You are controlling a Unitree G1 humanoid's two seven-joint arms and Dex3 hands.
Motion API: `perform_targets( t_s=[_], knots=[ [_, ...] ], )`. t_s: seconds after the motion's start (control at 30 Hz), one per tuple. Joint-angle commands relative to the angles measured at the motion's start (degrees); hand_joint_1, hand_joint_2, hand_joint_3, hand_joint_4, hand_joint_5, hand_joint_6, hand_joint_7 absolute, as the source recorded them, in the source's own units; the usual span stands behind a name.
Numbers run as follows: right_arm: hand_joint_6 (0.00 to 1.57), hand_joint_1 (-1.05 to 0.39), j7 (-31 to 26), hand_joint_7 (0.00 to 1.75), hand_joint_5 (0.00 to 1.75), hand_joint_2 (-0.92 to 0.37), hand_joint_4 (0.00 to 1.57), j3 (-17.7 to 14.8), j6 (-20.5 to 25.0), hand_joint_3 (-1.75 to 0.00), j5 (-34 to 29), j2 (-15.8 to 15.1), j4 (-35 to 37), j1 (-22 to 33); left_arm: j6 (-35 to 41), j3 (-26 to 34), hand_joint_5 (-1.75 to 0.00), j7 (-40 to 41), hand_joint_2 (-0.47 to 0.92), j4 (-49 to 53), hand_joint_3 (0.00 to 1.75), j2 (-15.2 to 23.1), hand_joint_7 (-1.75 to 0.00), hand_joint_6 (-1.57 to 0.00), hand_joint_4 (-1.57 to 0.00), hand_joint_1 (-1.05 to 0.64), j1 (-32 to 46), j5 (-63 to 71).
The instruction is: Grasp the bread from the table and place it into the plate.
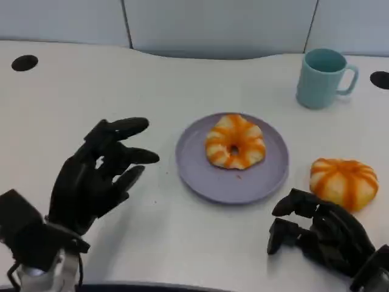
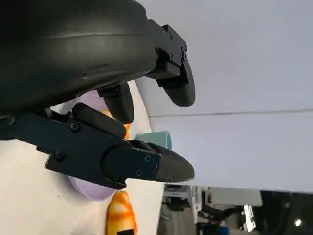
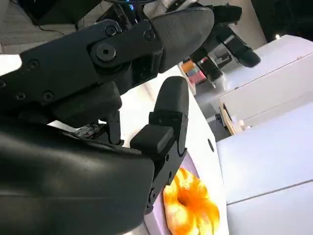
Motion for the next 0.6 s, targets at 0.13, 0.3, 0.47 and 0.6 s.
perform_targets(
  t_s=[0.13, 0.3, 0.47, 0.6],
  knots=[
    [0.69, -0.48, -0.17, 0.98, 1.45, -0.92, 0.62, -0.18, -0.54, -0.05, -0.88, -0.28, 1.48, 2.28, 1.90, 3.65, -1.54, -2.89, 0.92, -2.81, 0.25, -1.90, -1.26, -0.26, -0.31, -0.65, 6.91, -4.44],
    [0.71, -0.49, -0.56, 0.97, 1.43, -0.92, 0.64, -0.02, -1.97, -0.06, -1.47, -0.39, 1.74, 2.55, 1.60, 5.76, -1.58, -4.85, 0.92, -2.01, 0.25, -2.85, -1.33, -0.20, -0.31, -0.64, 9.28, -6.29],
    [0.74, -0.48, -1.46, 0.93, 1.40, -0.92, 0.67, 0.17, -0.93, -0.04, -1.46, -0.28, 0.91, 3.05, 3.05, 6.97, -1.61, -6.16, 0.92, -1.72, 0.25, -2.50, -1.27, -0.27, -0.29, -0.63, 10.93, -6.74],
    [0.75, -0.50, -1.19, 0.92, 1.40, -0.92, 0.66, 0.47, -0.77, -0.03, -1.38, -0.38, -0.88, 3.74, 5.12, 7.25, -1.65, -6.44, 0.92, -1.95, 0.23, -2.56, -1.30, -0.29, -0.29, -0.61, 12.19, -6.78]
  ],
)
